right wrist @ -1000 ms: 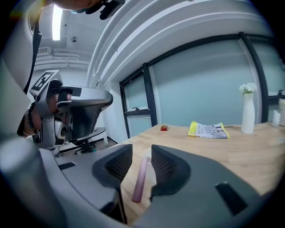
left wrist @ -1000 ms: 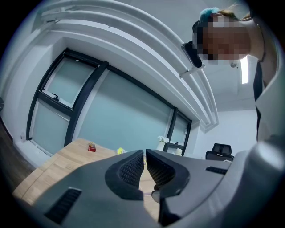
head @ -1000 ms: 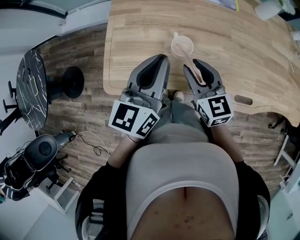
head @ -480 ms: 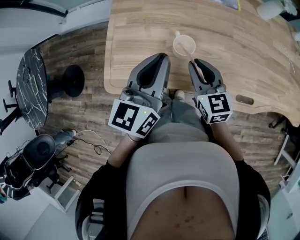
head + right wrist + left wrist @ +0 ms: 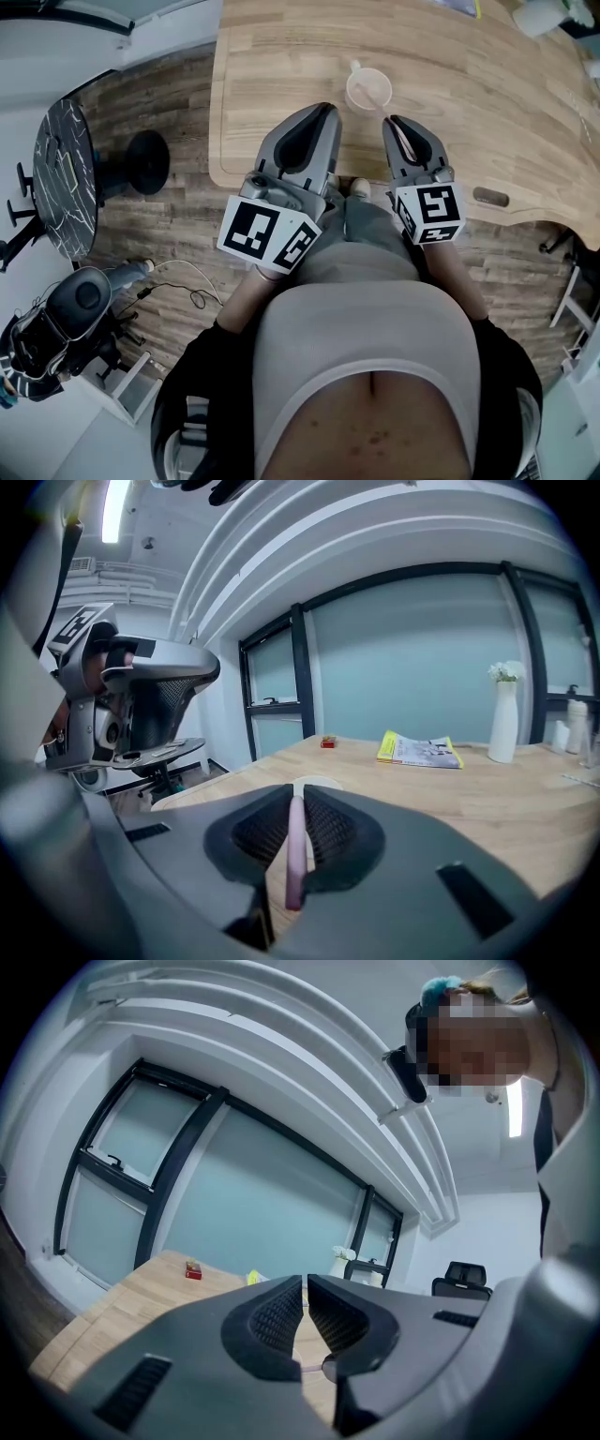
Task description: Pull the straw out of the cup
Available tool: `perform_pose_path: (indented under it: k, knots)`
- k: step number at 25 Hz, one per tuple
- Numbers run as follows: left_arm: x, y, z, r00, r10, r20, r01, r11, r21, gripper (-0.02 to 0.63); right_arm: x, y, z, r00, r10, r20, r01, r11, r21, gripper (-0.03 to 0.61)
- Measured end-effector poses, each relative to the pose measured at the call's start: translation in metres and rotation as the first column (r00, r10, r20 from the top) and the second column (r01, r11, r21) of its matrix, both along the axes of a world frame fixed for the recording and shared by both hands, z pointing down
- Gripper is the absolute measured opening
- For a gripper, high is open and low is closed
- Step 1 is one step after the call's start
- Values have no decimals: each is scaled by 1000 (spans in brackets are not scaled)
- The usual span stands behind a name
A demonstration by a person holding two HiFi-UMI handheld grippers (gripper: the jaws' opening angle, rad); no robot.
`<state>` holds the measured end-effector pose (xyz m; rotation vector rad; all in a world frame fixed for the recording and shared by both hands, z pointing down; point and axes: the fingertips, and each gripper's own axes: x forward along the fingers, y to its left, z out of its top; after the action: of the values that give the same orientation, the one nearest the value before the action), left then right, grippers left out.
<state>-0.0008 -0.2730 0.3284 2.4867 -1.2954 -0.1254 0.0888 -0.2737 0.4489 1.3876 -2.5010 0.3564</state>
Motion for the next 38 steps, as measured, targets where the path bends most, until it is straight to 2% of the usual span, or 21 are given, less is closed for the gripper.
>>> perform_pose_path:
  k: [16,38]
  knots:
    - [2,1,-2,1000,16,-8,-16,1000,0,14,-1,-1,0,1000,7,-20,-7,1000,26,51]
    - [-7,-1,-8,1000,-4,-11,5,1000,16,14,-5,-6,-8,1000,29,5,-29,998,58,51]
